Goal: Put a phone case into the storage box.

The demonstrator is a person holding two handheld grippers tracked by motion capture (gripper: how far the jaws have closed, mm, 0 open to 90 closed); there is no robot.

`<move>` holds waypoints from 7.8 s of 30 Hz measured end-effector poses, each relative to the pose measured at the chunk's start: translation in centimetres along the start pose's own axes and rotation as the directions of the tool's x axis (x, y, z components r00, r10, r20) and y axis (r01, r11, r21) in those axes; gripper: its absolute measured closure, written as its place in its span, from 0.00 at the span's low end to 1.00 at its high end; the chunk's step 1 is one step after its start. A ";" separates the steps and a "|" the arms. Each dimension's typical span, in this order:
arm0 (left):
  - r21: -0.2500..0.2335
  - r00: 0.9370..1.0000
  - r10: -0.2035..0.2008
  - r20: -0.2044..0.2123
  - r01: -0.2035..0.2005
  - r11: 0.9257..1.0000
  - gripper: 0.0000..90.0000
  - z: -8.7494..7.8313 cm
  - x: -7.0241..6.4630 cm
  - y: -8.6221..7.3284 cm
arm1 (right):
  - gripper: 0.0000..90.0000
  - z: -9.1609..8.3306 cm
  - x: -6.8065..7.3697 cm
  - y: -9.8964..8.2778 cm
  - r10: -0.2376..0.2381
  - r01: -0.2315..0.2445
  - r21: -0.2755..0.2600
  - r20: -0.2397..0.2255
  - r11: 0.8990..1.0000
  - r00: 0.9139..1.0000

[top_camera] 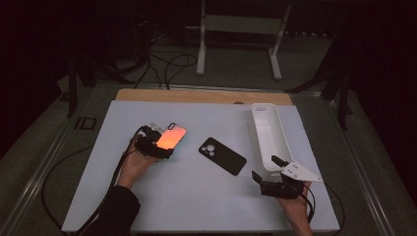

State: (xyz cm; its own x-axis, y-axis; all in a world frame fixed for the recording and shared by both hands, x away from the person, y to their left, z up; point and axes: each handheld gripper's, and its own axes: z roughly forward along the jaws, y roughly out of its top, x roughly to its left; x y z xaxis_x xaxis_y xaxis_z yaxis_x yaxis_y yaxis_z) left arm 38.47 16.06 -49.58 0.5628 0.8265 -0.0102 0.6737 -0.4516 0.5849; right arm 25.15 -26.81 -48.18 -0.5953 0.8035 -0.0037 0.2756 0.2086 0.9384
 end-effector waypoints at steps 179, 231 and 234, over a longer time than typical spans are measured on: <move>-0.428 0.950 0.238 0.203 -0.133 0.894 0.17 -7.5 -12.1 -0.8 | 0.96 8.0 5.8 9.8 0.173 -0.104 0.198 -0.373 0.975 0.911; -0.401 0.802 0.382 0.459 -0.197 0.895 0.86 -6.6 -12.4 -1.2 | 0.65 6.4 7.1 12.0 -0.066 0.146 0.101 -0.551 0.984 0.832; -0.411 0.806 0.384 0.450 -0.195 0.890 0.89 -6.5 -12.7 -1.2 | 0.55 6.4 7.2 12.1 -0.059 0.132 0.095 -0.549 0.987 0.834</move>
State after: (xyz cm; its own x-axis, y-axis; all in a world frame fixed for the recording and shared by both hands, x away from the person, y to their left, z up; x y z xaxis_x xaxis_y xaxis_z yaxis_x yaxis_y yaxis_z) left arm 27.45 8.32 -44.82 0.9281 0.3416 -0.1480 0.2931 -0.4255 0.8561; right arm 29.06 -14.91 -39.08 -0.9270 0.3514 0.1312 0.2646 0.3647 0.8927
